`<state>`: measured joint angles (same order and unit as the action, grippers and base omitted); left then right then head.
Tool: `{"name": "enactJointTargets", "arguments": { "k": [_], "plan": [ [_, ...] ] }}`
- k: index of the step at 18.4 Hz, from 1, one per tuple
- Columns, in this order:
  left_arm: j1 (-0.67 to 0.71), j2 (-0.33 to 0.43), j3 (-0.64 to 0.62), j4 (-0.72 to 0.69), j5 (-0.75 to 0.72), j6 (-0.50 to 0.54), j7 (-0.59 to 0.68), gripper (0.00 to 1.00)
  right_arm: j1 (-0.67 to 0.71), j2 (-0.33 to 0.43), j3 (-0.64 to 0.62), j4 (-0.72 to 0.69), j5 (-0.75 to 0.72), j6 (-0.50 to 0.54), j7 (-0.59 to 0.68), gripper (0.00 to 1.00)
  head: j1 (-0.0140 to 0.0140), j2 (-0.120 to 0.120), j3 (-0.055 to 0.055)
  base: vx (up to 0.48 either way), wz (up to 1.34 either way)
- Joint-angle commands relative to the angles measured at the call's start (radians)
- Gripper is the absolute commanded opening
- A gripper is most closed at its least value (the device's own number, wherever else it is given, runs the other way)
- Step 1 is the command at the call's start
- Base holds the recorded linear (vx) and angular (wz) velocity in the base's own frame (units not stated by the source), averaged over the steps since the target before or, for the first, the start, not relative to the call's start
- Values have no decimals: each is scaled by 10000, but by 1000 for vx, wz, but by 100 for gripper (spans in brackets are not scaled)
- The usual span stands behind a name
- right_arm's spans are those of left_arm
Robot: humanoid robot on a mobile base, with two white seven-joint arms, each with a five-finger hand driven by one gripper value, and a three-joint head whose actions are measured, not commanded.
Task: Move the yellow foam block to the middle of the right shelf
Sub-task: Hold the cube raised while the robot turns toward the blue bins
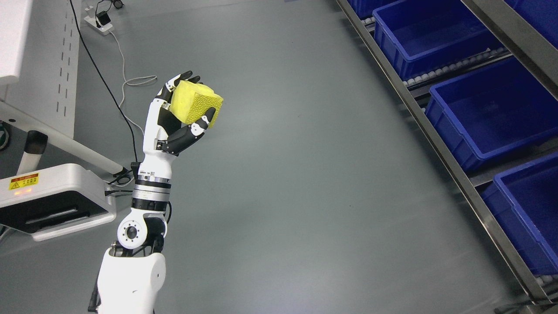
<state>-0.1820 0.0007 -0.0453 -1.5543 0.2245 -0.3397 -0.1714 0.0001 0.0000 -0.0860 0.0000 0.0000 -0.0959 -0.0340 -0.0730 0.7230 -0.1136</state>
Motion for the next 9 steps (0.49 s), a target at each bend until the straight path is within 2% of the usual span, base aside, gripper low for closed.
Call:
{"name": "enactJointTargets", "arguments": {
  "k": [1,9],
  "plan": [
    [-67,167,-206,-456,-5,128,57,44,15,-174,1,-175,31,8,3,100,0,0,0,178,48],
    [-389,167,-313,-564,-5,390,104,45,15,-174,1,-175,31,8,3,100,0,0,0,268,-167]
  ]
}}
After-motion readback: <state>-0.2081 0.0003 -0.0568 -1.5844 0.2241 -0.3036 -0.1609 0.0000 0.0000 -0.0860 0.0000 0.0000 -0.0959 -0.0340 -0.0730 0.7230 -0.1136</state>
